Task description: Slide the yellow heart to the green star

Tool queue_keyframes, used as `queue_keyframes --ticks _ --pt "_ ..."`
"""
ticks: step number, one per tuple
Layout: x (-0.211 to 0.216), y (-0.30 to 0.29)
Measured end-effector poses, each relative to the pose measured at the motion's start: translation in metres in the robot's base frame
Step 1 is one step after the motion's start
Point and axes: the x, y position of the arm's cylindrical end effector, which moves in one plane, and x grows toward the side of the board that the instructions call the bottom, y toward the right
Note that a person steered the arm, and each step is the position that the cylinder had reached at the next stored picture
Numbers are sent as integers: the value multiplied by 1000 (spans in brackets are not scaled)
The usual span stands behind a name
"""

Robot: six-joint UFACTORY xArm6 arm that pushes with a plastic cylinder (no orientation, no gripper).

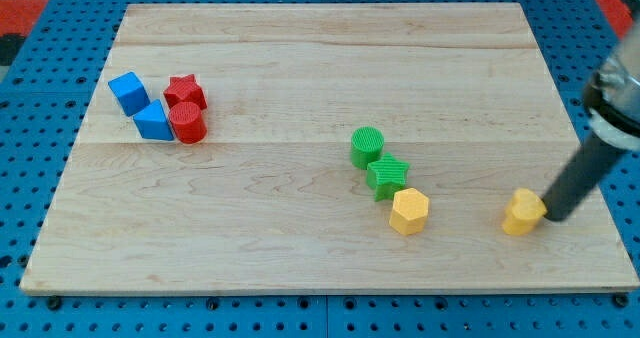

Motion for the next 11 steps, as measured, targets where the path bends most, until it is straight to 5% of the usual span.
queue_keyframes --ticks 1,3,4,5,6,8,11 --pt "-23 -19" --pt "-38 54" --pt "-34 55" --pt "22 84" --pt "53 48" --pt "-21 -48" --pt "-23 -38"
